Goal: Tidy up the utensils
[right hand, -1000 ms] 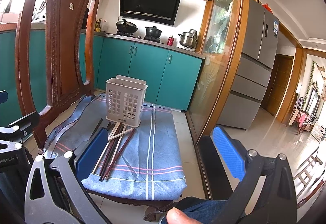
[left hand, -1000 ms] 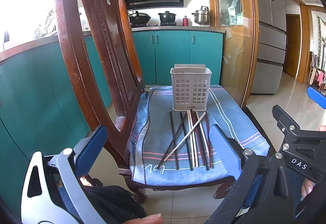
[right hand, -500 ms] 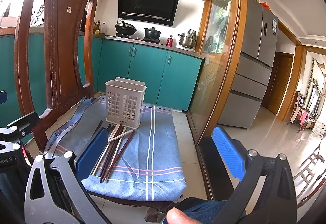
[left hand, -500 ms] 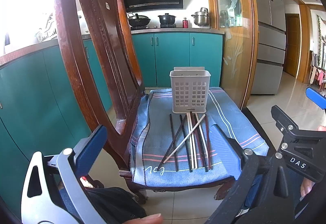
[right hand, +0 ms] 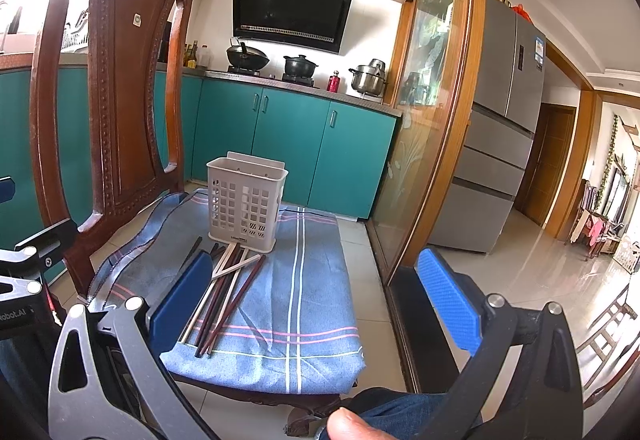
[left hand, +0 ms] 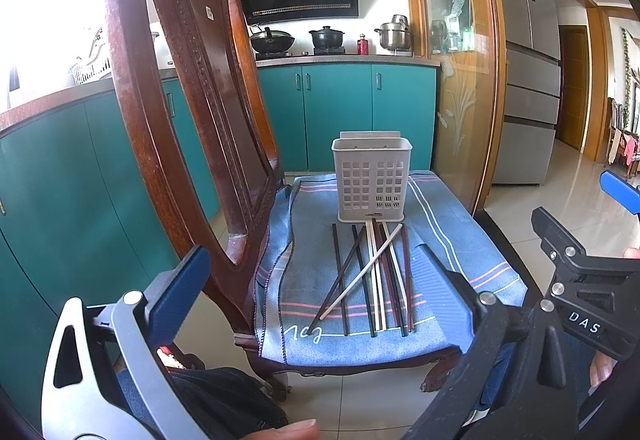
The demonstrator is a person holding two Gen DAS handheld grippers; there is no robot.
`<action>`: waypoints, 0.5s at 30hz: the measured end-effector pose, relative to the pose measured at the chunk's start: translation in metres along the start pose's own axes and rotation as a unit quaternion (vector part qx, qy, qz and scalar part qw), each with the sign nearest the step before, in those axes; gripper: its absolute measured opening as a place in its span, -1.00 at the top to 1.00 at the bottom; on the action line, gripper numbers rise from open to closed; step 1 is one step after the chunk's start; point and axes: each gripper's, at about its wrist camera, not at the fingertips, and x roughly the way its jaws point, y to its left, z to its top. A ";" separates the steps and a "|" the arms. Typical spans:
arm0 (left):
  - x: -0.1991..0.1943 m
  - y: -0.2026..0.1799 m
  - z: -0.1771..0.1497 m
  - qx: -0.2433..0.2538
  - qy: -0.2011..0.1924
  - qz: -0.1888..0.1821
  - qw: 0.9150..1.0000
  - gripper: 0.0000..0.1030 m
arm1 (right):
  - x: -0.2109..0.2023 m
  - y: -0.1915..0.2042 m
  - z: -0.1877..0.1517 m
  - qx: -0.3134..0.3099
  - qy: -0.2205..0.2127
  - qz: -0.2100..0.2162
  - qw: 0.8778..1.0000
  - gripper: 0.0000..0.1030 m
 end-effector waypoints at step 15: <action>0.000 0.000 0.000 0.001 0.000 0.000 1.000 -0.94 | -0.002 -0.001 0.000 0.000 -0.003 -0.001 1.000 -0.95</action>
